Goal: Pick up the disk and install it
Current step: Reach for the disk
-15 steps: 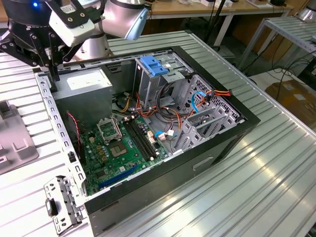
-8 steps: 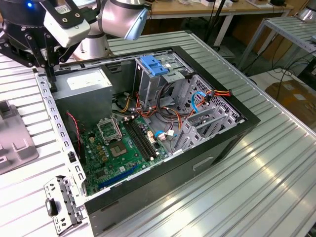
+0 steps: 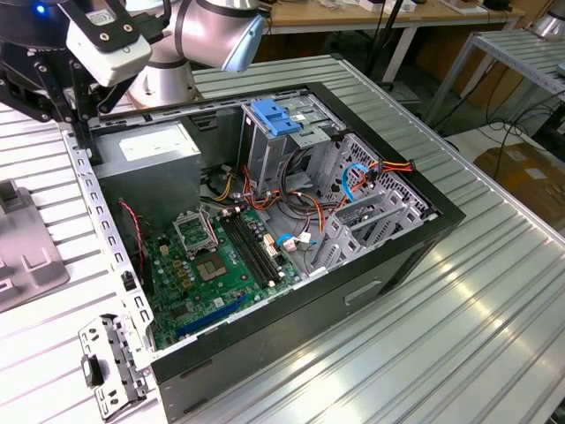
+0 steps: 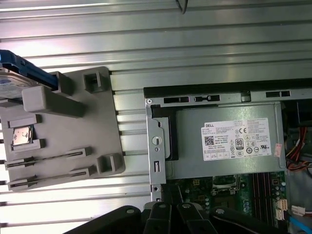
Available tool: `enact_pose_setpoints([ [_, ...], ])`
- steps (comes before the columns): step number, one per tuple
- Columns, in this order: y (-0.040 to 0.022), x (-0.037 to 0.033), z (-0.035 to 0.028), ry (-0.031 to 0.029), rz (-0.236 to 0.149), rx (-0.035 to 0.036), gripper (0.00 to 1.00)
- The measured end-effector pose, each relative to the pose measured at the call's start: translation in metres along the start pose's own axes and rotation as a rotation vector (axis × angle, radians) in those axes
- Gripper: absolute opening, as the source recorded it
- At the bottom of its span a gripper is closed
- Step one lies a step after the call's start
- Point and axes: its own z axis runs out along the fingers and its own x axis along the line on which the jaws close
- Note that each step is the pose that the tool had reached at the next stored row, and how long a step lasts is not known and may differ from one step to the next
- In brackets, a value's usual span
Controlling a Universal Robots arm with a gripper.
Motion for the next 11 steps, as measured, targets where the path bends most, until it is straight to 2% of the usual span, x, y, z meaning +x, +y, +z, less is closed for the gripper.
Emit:
enact_pose_setpoints([
  [11,-0.0008,0.0108,-0.0001,0.0,0.0,0.0001,0.11],
])
